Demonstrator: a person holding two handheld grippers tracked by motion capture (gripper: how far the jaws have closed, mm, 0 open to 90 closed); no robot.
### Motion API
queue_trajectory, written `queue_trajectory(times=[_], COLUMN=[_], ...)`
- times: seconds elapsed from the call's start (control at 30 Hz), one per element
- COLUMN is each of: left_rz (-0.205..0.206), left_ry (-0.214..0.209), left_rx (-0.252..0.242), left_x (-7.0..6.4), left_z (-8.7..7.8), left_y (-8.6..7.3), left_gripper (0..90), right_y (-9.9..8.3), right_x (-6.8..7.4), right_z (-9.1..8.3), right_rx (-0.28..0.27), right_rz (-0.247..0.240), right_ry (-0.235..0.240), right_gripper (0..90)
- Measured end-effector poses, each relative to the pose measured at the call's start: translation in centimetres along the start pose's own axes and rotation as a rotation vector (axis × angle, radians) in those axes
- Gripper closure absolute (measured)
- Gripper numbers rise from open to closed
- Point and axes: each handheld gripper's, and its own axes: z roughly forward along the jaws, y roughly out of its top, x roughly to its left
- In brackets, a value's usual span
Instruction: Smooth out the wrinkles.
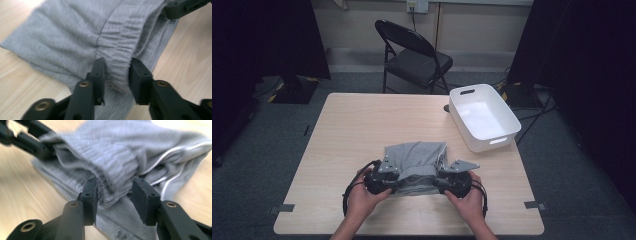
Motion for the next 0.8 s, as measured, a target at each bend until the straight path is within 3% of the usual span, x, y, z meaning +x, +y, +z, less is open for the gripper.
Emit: queue_trajectory(times=[0.07, 0.13, 0.2, 0.23, 0.3, 0.4, 0.47, 0.5, 0.53, 0.57, 0.63, 0.7, 0.8], left_rz=[-0.002, -0.002, -0.032, -0.031, -0.042, -0.043, -0.033, -0.039, -0.056, -0.053, -0.076, -0.055, -0.062], left_ry=[-0.004, -0.013, -0.002, 0.003, 0.035, 0.085, 0.106, 0.111, 0.100, 0.108, 0.075, 0.066, 0.023], left_rx=[-0.038, -0.052, -0.101, -0.123, -0.162, -0.130, -0.088, -0.085, -0.074, -0.065, -0.074, -0.072, -0.033], left_x=[0.3, 0.6, 1.2, 1.6, 2.1, 2.9, 3.3, 3.5, 3.6, 3.7, 3.6, 3.4, 2.9], left_z=[-0.7, -1.1, -1.4, -1.4, -1.6, -0.4, 1.0, 1.5, 2.2, 2.5, 3.0, 2.9, 2.5], left_y=[0.2, 0.5, 0.9, 1.2, 1.6, 2.2, 2.2, 2.0, 1.7, 1.5, 0.6, 0.1, -0.3], left_gripper=[59.5, 55.2, 47.7, 42.2, 40.9, 33.4, 33.7, 33.8, 33.9, 34.7, 34.5, 34.8, 40.6], right_y=[0.7, 1.6, 2.7, 3.2, 4.0, 4.6, 4.3, 3.6, 3.2, 2.4, 1.2, 0.9, 0.4], right_x=[-0.6, -1.2, -1.7, -1.8, -2.0, -1.8, -1.6, -1.6, -1.6, -1.5, -1.5, -1.4, -1.2], right_z=[-0.9, -1.4, -1.3, -0.9, 0.1, 1.8, 2.8, 3.3, 3.5, 3.7, 3.7, 3.2, 2.7], right_rx=[-0.041, -0.059, -0.065, -0.053, -0.064, -0.071, -0.023, 0.004, 0.029, 0.061, 0.030, 0.029, 0.035], right_rz=[0.020, 0.039, 0.034, 0.025, 0.044, 0.035, 0.013, 0.010, 0.010, -0.018, -0.017, -0.014, 0.005], right_ry=[-0.003, -0.045, -0.050, -0.080, -0.068, -0.055, -0.065, -0.056, -0.047, -0.067, -0.058, -0.044, -0.016], right_gripper=[54.6, 54.1, 57.4, 55.1, 56.9, 59.6, 64.2, 71.8, 72.4, 73.7, 74.8, 75.7, 74.8])
